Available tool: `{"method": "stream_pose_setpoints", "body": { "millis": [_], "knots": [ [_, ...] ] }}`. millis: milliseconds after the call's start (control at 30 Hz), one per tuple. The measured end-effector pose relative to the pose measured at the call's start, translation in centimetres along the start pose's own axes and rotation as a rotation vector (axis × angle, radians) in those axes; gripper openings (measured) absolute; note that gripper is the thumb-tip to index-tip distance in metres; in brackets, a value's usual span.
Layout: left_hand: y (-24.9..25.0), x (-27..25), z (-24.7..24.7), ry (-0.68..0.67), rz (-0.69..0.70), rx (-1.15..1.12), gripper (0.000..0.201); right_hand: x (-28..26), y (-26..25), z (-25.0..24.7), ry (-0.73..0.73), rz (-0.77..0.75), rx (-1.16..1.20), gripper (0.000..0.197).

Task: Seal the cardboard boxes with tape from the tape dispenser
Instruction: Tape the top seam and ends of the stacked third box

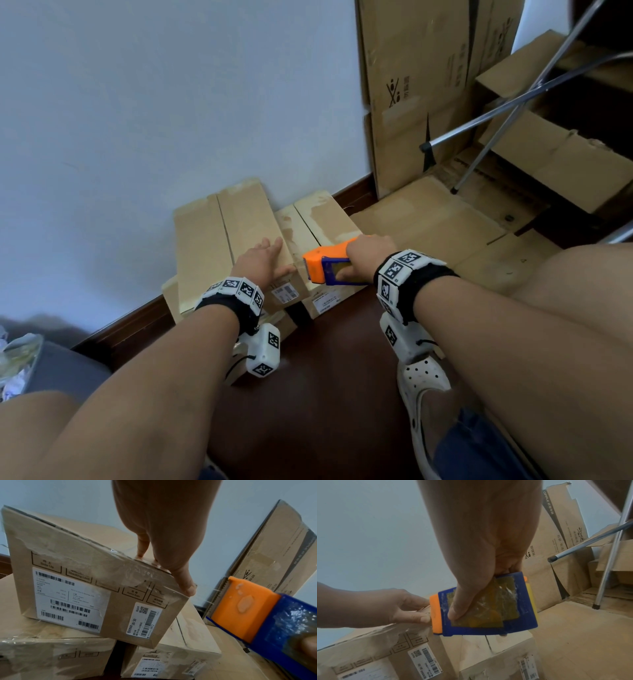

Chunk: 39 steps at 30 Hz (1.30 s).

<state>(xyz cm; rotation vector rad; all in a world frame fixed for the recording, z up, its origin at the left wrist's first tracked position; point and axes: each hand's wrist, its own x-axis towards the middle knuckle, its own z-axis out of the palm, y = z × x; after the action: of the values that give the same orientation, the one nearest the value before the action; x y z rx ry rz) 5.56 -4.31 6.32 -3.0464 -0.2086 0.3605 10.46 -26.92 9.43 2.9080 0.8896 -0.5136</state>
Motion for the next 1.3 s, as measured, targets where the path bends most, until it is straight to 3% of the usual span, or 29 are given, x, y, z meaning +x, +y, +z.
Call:
{"method": "stream_pose_setpoints", "body": {
  "millis": [700, 1300],
  "knots": [
    [-0.2, -0.6, 0.3, 0.027, 0.004, -0.042, 0.077, 0.1, 0.6, 0.9, 0.015, 0.017, 0.039, 0.043],
    [-0.1, -0.8, 0.6, 0.075, 0.01, -0.065, 0.074, 3.0, -4.5, -1.9, 0.155, -0.019, -0.154, 0.026]
  ]
}}
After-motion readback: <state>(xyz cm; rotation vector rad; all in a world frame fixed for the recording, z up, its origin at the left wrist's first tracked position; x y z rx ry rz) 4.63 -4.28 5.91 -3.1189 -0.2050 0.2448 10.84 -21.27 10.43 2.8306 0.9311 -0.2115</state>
